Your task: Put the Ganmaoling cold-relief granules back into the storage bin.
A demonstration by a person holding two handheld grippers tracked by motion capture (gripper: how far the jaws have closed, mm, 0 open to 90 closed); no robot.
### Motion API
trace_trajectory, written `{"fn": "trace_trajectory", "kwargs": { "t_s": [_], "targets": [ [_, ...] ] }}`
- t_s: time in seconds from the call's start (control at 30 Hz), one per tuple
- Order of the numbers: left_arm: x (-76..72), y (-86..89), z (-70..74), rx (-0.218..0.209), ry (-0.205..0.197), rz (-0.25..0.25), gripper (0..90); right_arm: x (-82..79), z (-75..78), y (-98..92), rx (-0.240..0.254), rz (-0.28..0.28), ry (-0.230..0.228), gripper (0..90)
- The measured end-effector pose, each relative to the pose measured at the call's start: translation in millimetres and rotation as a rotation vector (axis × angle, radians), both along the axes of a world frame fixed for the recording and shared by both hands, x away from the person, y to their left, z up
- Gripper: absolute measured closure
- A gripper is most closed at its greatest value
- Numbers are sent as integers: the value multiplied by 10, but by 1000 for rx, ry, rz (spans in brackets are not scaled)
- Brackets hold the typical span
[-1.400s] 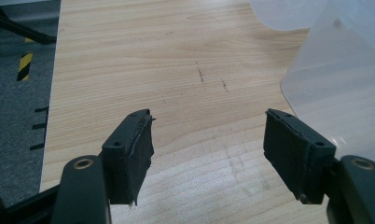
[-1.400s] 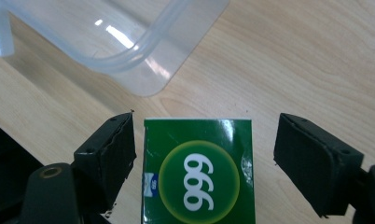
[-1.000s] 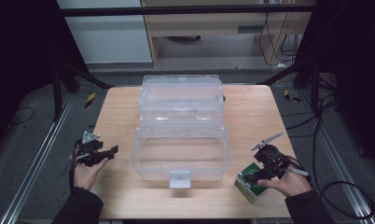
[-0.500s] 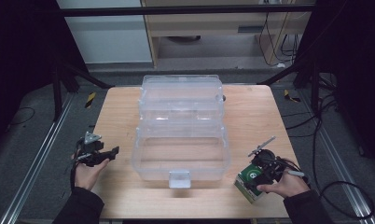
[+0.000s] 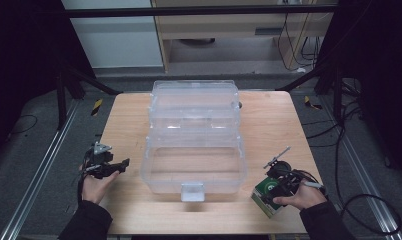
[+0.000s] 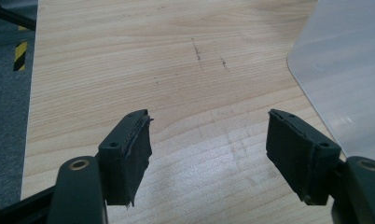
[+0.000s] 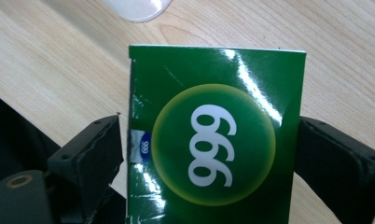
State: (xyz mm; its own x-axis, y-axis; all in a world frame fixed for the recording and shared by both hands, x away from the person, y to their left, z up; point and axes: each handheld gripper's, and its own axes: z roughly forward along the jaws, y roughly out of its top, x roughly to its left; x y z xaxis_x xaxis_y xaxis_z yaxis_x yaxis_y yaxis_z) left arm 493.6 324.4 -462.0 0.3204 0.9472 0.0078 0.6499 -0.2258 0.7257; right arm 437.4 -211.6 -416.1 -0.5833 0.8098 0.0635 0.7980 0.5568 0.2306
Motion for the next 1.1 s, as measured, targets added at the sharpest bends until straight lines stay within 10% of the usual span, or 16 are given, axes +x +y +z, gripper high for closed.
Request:
{"fn": "trace_trajectory", "kwargs": {
  "t_s": [0.83, 1.1],
  "targets": [
    [4, -21, -16, 15, 12, -4, 291, 79, -41, 34, -35, -14, 55, 171],
    [4, -35, -23, 19, 15, -9, 290, 73, 55, -25, -5, -9, 1, 172]
  ]
}}
